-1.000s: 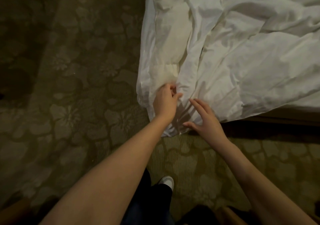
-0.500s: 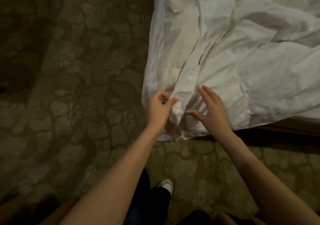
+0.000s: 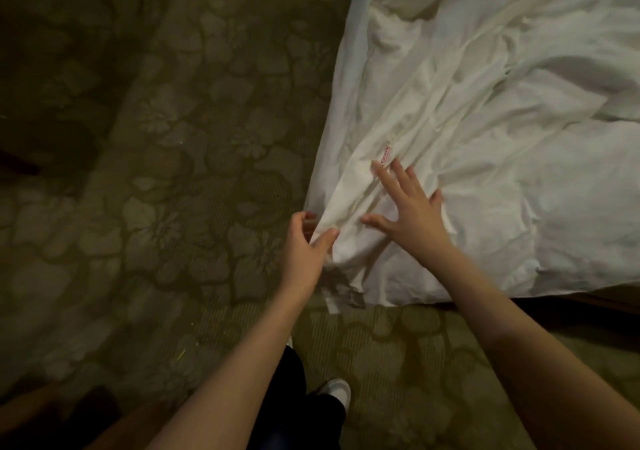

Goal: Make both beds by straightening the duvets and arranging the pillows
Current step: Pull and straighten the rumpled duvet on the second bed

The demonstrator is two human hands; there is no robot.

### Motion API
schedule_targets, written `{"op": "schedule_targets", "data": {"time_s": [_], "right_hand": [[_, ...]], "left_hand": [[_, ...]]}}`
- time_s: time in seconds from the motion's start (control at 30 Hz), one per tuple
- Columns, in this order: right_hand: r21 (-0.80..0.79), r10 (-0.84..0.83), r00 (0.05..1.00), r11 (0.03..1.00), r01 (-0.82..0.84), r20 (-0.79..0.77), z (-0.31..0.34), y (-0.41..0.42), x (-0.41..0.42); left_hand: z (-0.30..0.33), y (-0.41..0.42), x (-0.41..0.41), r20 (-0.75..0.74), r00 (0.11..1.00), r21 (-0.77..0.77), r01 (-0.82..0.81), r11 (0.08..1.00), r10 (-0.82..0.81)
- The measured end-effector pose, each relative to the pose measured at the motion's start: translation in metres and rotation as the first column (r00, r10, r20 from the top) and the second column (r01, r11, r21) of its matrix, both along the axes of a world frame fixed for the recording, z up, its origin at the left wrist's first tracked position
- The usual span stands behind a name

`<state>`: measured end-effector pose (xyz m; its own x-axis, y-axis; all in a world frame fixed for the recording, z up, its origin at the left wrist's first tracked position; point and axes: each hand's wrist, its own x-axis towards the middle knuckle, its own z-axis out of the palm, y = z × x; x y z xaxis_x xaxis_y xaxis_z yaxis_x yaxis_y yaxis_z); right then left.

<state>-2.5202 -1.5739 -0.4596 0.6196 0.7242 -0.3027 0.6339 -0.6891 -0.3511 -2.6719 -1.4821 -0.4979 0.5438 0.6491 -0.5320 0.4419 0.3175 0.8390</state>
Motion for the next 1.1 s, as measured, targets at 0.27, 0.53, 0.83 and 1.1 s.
{"op": "schedule_targets", "data": {"time_s": [0.27,0.53,0.83,1.1], "right_hand": [[-0.009,0.032,0.999,0.999,-0.032,-0.022,-0.005,-0.007,0.007],[0.099,0.042,0.997,0.994,-0.035,-0.068,0.001,-0.021,0.010],[0.281,-0.031,0.975,0.955,0.093,-0.219,0.040,-0.065,-0.021],[0.432,-0.160,0.950,0.861,0.268,-0.270,0.111,-0.099,-0.034]], "left_hand": [[-0.010,-0.013,0.009,-0.090,0.995,-0.303,0.016,0.953,-0.045],[-0.018,-0.028,0.008,-0.117,0.988,-0.210,0.072,0.975,-0.098],[0.070,-0.046,-0.008,0.169,0.982,-0.138,0.106,0.985,-0.082],[0.156,-0.067,0.008,0.246,0.920,0.086,0.292,0.953,-0.304]]}}
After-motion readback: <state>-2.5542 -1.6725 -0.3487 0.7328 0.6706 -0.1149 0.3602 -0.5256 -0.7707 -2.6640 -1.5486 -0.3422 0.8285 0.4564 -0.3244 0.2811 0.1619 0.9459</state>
